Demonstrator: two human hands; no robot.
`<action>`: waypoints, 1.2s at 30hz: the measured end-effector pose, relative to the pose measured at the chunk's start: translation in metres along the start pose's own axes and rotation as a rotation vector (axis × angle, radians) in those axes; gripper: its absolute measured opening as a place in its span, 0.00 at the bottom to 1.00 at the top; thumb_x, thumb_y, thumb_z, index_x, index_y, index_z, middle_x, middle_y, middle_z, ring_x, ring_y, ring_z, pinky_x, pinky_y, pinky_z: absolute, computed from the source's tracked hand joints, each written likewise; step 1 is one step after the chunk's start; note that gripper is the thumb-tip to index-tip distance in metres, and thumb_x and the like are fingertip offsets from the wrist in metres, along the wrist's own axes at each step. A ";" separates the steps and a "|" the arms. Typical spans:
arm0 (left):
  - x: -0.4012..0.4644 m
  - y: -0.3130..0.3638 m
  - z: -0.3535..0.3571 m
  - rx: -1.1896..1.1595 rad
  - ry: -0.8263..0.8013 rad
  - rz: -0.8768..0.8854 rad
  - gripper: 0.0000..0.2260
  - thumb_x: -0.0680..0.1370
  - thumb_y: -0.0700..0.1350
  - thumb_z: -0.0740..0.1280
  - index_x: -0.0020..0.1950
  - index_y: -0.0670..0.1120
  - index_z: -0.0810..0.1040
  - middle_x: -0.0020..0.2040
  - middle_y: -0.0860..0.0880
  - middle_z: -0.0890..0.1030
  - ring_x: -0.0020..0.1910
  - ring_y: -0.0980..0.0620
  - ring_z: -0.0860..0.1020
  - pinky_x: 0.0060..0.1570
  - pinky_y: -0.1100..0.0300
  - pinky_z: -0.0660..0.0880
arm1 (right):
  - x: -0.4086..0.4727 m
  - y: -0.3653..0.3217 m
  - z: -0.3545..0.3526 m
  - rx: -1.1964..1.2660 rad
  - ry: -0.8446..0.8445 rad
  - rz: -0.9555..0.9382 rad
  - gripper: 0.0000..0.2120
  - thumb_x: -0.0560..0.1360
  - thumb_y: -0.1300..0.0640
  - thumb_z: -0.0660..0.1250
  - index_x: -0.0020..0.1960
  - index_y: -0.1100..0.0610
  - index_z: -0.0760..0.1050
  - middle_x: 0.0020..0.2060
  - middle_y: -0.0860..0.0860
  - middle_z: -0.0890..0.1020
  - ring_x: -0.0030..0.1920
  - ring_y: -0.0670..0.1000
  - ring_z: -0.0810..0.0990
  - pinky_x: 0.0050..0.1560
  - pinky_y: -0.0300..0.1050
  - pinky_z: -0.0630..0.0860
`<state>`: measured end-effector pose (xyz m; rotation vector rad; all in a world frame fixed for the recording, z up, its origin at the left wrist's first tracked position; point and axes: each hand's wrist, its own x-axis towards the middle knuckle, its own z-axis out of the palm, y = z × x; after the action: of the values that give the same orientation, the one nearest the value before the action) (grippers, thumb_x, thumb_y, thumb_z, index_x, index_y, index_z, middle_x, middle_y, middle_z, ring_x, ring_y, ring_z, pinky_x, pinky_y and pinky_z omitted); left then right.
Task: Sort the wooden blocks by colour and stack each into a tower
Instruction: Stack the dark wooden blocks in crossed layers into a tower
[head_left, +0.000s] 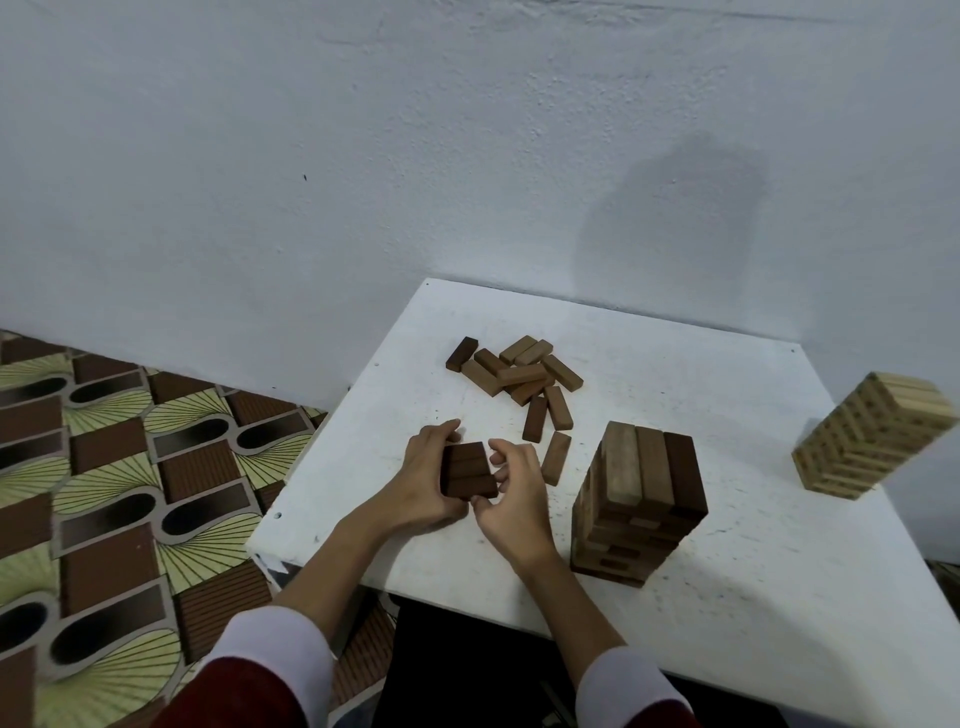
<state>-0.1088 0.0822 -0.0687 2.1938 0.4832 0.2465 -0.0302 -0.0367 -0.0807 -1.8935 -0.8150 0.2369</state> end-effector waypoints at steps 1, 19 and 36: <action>0.000 0.000 0.000 -0.003 0.001 -0.002 0.41 0.63 0.47 0.69 0.73 0.47 0.56 0.63 0.51 0.64 0.61 0.56 0.62 0.52 0.77 0.62 | 0.000 0.000 0.000 0.005 0.000 0.001 0.28 0.64 0.72 0.68 0.63 0.60 0.70 0.53 0.52 0.70 0.45 0.42 0.72 0.45 0.27 0.71; -0.002 0.007 -0.016 -0.052 0.061 -0.056 0.43 0.59 0.48 0.74 0.72 0.50 0.60 0.57 0.53 0.71 0.58 0.55 0.71 0.54 0.69 0.68 | -0.003 -0.016 -0.004 0.063 -0.023 0.005 0.27 0.67 0.72 0.68 0.63 0.59 0.71 0.53 0.51 0.71 0.50 0.39 0.72 0.51 0.26 0.71; -0.003 0.147 -0.047 -0.179 0.105 0.283 0.40 0.64 0.33 0.76 0.71 0.50 0.61 0.56 0.52 0.75 0.50 0.65 0.75 0.48 0.73 0.72 | 0.002 -0.122 -0.147 -0.190 -0.096 -0.160 0.33 0.69 0.68 0.69 0.71 0.55 0.64 0.63 0.51 0.67 0.57 0.49 0.72 0.54 0.32 0.71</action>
<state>-0.0900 0.0315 0.0760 2.0753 0.1964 0.5394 -0.0077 -0.1118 0.0932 -1.9927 -1.0814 0.1568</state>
